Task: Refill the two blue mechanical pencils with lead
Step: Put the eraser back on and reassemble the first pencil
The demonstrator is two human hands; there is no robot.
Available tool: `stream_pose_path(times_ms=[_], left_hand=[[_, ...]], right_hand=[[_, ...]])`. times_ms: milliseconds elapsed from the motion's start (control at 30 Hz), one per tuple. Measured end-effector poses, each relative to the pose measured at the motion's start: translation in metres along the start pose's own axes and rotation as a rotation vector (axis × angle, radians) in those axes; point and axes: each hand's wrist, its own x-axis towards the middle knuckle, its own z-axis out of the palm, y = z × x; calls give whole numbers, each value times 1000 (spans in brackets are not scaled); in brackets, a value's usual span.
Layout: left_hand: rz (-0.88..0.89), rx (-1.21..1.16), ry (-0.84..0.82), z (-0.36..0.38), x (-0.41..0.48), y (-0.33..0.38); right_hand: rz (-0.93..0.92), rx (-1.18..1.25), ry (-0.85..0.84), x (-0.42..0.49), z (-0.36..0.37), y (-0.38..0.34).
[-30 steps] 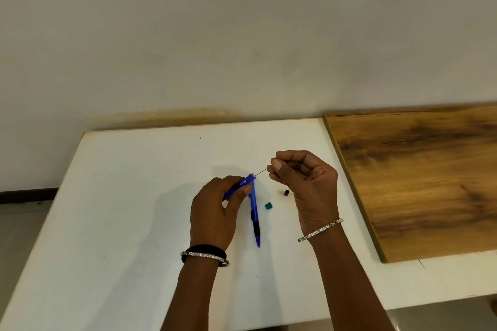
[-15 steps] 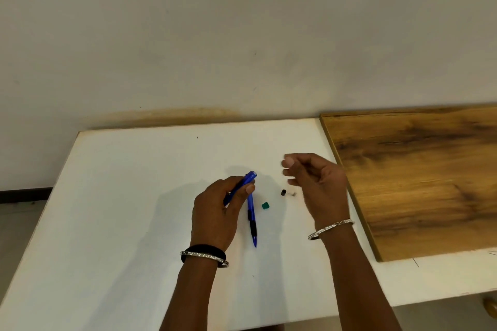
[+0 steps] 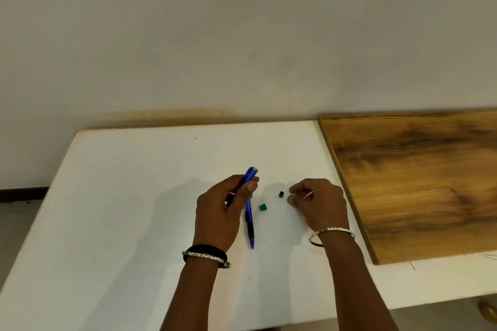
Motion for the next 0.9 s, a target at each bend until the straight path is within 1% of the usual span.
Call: stream_pose_path(times_ms=[67,167,267,367,467,567,700,900], left_hand=[[1,-7,-6,1,0,0],[-4,-2,-13,2,0,-1],[-5,-1,-11,2,0,-3],[-5,22,-5,3,0,-4],[-24,55,-8,2,1,-7],[-25,88,0,3,2,-7],[-11,143,21,3,2,-7],[7,182,29,4,2,-8]], right_hand=[[-7,-39,10,0,2,0],[-24,-1,57,0,2,-1],[-85,178,169,-1,-1,-8],[-95,472,220,-3,-3,-22],[-126,757,157,-7,-5,-38],[-146,889,20,-10,-3,-47],[-183,906,-76,-11,1,-47],[-221,843,-99,-11,3,-44]])
